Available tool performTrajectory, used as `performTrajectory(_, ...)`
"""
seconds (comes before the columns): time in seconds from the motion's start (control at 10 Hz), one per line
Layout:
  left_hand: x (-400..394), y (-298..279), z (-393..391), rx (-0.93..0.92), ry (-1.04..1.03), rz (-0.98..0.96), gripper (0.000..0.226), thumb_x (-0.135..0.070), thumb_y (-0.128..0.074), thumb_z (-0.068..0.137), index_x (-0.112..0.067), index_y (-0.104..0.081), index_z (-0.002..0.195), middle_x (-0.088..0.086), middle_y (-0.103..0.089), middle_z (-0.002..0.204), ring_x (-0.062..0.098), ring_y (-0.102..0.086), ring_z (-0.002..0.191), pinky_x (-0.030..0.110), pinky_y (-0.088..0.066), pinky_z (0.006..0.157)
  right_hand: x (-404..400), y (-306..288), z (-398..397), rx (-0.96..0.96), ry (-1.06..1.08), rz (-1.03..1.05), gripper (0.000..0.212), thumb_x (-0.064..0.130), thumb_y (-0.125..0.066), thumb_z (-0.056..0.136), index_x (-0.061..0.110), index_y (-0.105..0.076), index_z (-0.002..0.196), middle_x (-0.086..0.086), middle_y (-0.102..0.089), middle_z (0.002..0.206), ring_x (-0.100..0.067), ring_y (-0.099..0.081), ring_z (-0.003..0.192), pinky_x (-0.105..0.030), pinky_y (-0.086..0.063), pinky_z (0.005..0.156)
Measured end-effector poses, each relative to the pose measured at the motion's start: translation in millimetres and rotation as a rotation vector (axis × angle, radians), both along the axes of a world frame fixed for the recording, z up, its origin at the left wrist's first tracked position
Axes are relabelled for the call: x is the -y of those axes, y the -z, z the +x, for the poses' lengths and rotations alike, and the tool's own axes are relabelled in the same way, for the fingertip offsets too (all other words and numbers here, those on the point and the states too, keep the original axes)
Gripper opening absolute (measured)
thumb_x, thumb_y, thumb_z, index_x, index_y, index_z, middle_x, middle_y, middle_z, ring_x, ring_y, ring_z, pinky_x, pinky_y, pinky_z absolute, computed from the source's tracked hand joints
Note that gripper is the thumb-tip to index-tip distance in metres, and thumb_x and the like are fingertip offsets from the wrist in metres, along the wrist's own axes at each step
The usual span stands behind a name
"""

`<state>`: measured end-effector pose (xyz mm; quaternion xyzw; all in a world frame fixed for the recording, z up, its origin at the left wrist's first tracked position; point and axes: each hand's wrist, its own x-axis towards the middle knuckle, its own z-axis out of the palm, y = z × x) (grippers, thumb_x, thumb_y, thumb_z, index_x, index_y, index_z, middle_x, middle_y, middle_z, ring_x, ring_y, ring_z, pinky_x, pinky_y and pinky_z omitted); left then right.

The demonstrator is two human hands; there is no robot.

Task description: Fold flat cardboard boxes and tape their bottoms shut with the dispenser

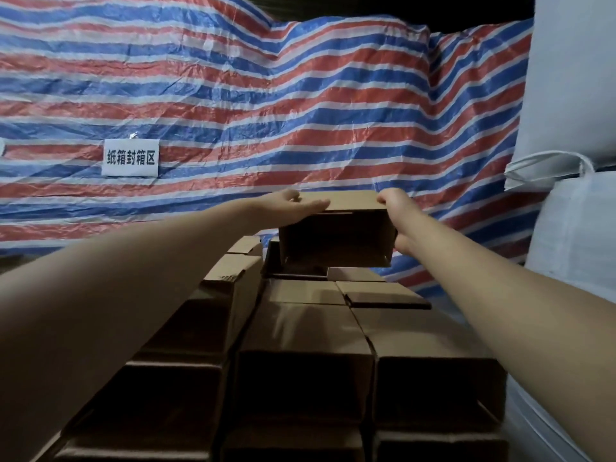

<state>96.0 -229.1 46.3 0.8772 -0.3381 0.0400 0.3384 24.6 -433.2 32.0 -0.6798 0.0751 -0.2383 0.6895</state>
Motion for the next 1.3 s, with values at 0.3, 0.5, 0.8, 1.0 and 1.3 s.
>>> performTrajectory(0.3,23.6,6.3,81.6,-0.08,-0.218,0.338,0.093,-0.081,-0.036,0.083,-0.027,-0.016,0.157,0.002,-0.011,0.165,0.029,-0.012,0.151,0.051,-0.011,0.119,19.6,22.2,106.0,-0.102,0.0,-0.008,0.027,0.03,-0.041,0.1,0.013,-0.06,0.092,-0.006,-0.065,0.08,-0.021,-0.065,0.082,-0.032,-0.051,0.069)
performTrajectory(0.5,22.4,5.0,102.2,-0.121,-0.257,0.583,0.089,-0.082,-0.023,0.084,-0.034,-0.007,0.157,0.001,0.0,0.166,0.032,0.0,0.152,0.055,-0.004,0.119,18.6,37.4,130.5,-0.165,-0.006,0.017,0.026,0.026,-0.04,0.1,0.013,-0.057,0.086,-0.004,-0.058,0.073,-0.017,-0.059,0.069,-0.027,-0.048,0.066)
performTrajectory(0.8,18.7,24.5,107.3,-0.094,-0.25,0.725,0.094,-0.083,-0.028,0.083,-0.03,-0.006,0.157,0.005,-0.005,0.166,0.033,-0.006,0.152,0.05,-0.015,0.119,12.9,67.1,137.9,-0.164,0.005,-0.029,0.028,0.018,-0.035,0.102,0.01,-0.063,0.103,-0.006,-0.063,0.086,-0.02,-0.061,0.074,-0.027,-0.049,0.064)
performTrajectory(1.0,13.2,30.1,100.4,-0.115,-0.294,0.812,0.096,-0.087,-0.019,0.081,-0.031,-0.005,0.158,0.006,-0.005,0.166,0.033,-0.007,0.152,0.051,-0.014,0.119,6.3,70.7,129.1,-0.279,-0.003,-0.122,0.035,0.019,-0.036,0.103,0.003,-0.063,0.118,-0.011,-0.066,0.1,-0.024,-0.063,0.085,-0.028,-0.049,0.064)
performTrajectory(1.3,9.7,16.9,72.0,0.008,-0.32,0.768,0.087,-0.076,-0.019,0.091,-0.02,-0.013,0.158,0.008,-0.015,0.164,0.032,-0.014,0.151,0.051,-0.014,0.121,1.9,51.0,97.7,-0.302,0.045,-0.229,0.041,0.034,-0.036,0.106,0.009,-0.059,0.128,-0.007,-0.065,0.12,-0.017,-0.057,0.083,-0.03,-0.045,0.067)
